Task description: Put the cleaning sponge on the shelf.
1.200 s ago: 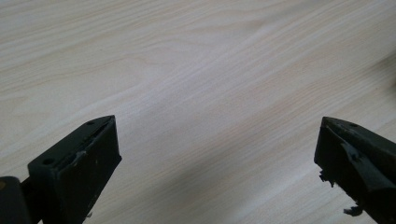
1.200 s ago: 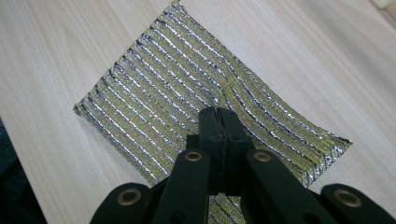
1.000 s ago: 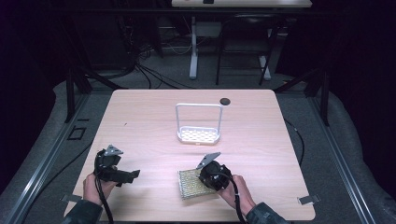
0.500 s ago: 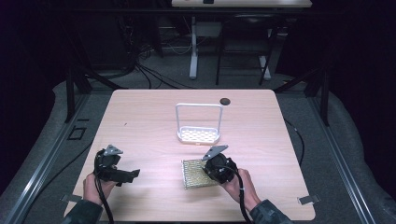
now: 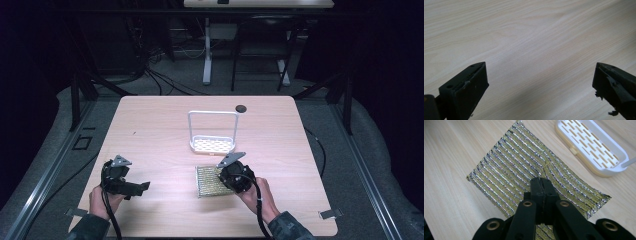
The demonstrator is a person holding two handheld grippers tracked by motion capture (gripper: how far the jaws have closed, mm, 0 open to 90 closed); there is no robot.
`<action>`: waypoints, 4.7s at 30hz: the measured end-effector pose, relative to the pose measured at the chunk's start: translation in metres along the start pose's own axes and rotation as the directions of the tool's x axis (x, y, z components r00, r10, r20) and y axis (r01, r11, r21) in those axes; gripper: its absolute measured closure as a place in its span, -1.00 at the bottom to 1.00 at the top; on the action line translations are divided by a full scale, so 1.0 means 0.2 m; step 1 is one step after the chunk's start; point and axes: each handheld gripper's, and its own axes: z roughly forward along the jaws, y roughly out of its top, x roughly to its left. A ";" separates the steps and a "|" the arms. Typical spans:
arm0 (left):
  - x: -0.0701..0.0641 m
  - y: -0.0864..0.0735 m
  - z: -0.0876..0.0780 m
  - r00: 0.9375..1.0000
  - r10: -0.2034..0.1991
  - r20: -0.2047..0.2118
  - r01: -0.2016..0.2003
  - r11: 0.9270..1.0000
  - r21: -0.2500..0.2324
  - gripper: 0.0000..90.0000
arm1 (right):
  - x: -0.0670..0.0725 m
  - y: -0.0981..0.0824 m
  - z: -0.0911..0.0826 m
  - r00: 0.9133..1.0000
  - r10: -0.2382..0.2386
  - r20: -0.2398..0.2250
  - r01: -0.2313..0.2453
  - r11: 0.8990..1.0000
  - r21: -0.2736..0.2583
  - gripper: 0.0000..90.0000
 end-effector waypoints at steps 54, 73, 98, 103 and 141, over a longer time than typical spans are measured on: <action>0.00 0.00 0.00 1.000 -0.002 0.007 0.002 1.000 -0.004 -1.00 | -0.17 0.20 0.07 0.993 0.016 0.119 -0.010 0.999 -0.046 1.00; -0.01 0.01 0.01 1.000 -0.001 0.010 0.001 1.000 -0.003 -1.00 | -0.23 0.29 0.12 0.986 0.029 0.167 -0.021 0.999 -0.046 1.00; -0.02 0.02 0.01 1.000 0.013 0.021 -0.013 1.000 -0.013 -1.00 | -0.32 0.39 0.24 0.971 0.040 0.236 -0.032 0.999 -0.036 1.00; -0.02 0.02 0.02 1.000 0.015 0.022 -0.015 1.000 -0.014 -1.00 | -0.35 0.39 0.27 0.968 0.051 0.245 -0.044 0.999 -0.031 1.00; -0.03 0.02 0.03 0.999 0.018 0.045 -0.018 1.000 0.011 -1.00 | -0.43 0.42 0.49 0.971 0.048 0.234 -0.060 0.997 0.043 1.00</action>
